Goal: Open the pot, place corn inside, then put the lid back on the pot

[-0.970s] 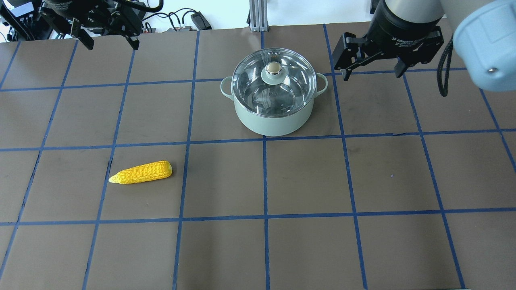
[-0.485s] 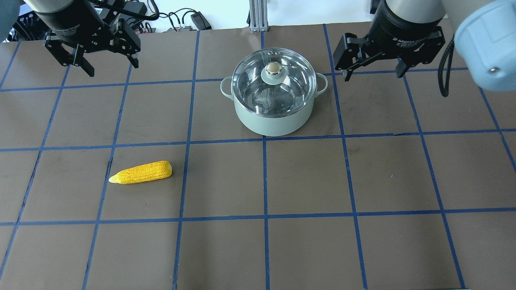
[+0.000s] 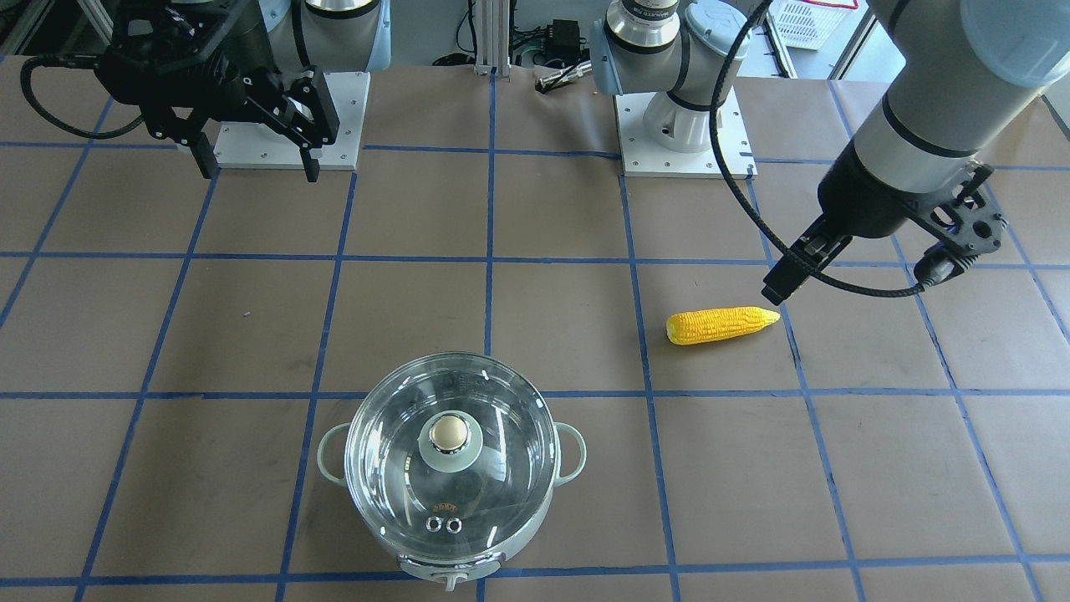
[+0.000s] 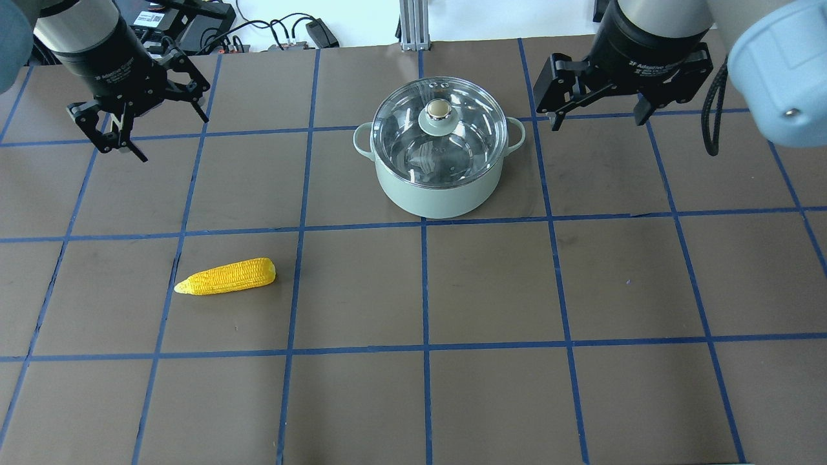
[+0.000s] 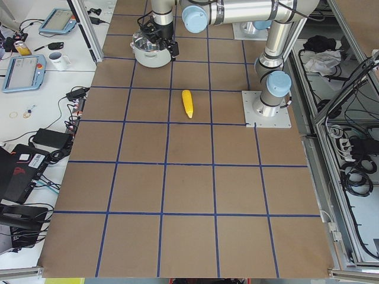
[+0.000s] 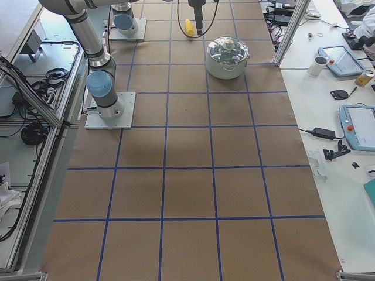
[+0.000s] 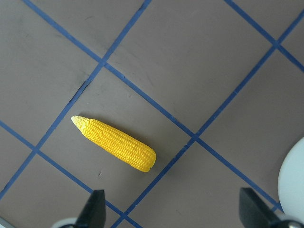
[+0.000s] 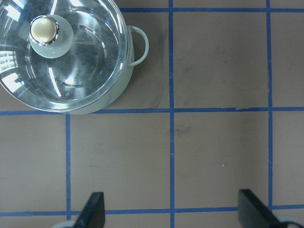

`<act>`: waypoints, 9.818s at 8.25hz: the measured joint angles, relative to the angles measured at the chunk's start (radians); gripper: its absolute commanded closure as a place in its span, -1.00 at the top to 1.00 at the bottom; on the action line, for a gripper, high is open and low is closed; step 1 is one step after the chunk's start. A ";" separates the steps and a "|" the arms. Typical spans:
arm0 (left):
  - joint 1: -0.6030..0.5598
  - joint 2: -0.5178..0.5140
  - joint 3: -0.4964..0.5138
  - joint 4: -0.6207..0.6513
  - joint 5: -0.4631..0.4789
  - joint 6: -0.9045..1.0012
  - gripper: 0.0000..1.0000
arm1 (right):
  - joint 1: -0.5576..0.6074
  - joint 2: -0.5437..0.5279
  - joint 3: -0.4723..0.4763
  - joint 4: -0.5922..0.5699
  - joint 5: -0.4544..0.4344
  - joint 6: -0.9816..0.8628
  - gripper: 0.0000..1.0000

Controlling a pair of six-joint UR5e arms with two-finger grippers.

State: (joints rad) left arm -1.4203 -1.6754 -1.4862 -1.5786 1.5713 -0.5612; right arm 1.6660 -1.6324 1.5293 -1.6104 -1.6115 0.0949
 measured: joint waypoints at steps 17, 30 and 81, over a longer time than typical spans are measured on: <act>0.140 0.044 -0.321 0.068 -0.002 -0.736 1.00 | -0.001 0.006 0.000 -0.009 0.012 0.000 1.00; 0.133 -0.047 -0.625 0.590 -0.065 -0.811 1.00 | 0.182 0.606 -0.219 -0.532 0.019 0.293 0.90; -0.535 -0.572 0.434 0.253 -0.031 -1.428 1.00 | -0.011 0.036 -0.018 -0.012 0.076 -0.018 -0.61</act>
State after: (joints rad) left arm -1.9553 -2.2474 -1.0521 -1.3258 1.5401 -1.9893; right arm 1.6552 -1.5968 1.5110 -1.6229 -1.5356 0.0767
